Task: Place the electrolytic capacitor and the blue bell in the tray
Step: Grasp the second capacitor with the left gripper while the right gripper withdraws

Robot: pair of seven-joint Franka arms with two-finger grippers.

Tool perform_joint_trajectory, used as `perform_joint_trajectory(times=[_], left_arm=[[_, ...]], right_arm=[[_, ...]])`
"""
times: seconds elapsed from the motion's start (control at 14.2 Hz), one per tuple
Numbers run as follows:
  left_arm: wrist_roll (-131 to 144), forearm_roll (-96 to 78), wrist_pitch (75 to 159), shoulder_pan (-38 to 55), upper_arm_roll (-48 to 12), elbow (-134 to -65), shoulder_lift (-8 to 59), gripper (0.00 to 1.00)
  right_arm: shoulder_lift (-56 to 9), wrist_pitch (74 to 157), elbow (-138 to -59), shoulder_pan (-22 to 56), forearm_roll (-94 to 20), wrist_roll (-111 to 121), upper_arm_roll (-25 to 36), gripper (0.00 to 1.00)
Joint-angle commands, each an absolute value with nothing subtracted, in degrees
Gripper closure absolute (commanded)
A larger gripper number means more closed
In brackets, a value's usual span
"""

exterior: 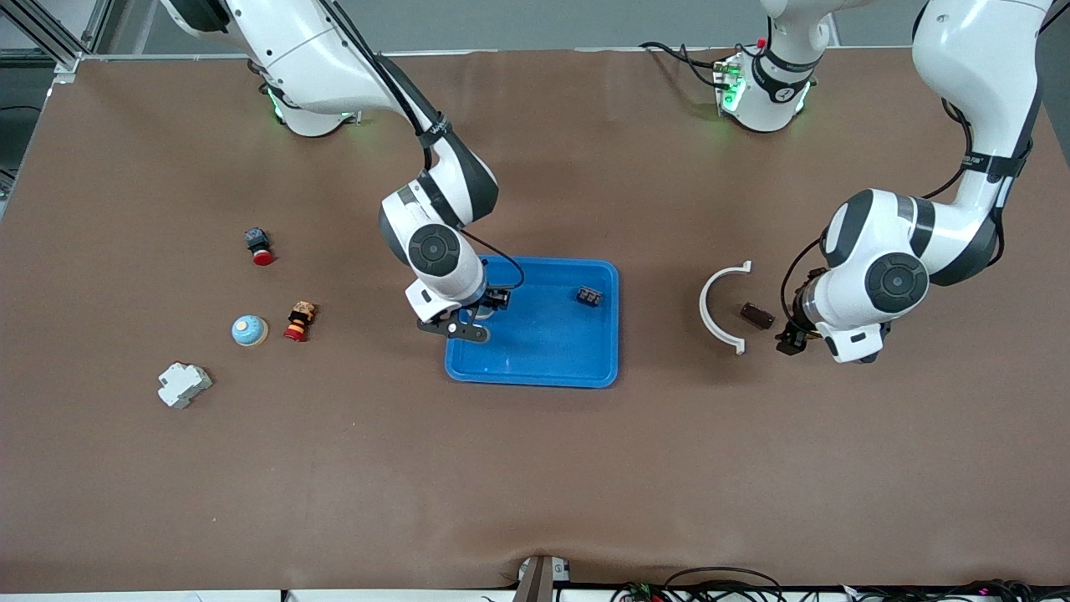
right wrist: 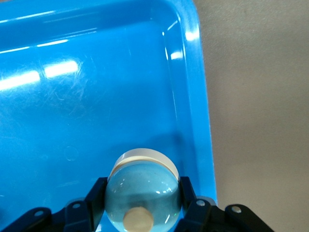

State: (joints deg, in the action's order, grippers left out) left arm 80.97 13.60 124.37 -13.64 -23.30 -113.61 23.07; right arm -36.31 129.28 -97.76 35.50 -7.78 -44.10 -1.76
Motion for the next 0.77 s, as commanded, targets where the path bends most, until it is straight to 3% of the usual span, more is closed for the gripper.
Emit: perform_joint_trajectory(times=[0.0, 0.49, 0.63, 0.7], left_arm=[[80.95, 14.94, 131.03, -14.76, -23.73, -117.41, 23.99, 0.06], [81.39, 15.82, 136.05, -14.59, -23.64, -119.7, 27.77, 0.22], [81.39, 16.34, 136.58, -14.68, -23.64, -120.32, 27.95, 0.46], [81.39, 16.7, 136.58, -14.68, -23.64, -120.41, 28.12, 0.53]], right_arm=[[-37.7, 129.11, -95.89, 36.65, -8.79, -43.95, -1.23, 0.9], [-38.93, 129.81, -95.71, 37.18, -8.7, -43.59, -1.23, 0.89], [-39.2, 130.95, -95.71, 37.53, -8.7, -43.59, -1.23, 0.89], [-39.29, 130.96, -95.8, 37.62, -8.7, -43.59, -1.23, 0.88]])
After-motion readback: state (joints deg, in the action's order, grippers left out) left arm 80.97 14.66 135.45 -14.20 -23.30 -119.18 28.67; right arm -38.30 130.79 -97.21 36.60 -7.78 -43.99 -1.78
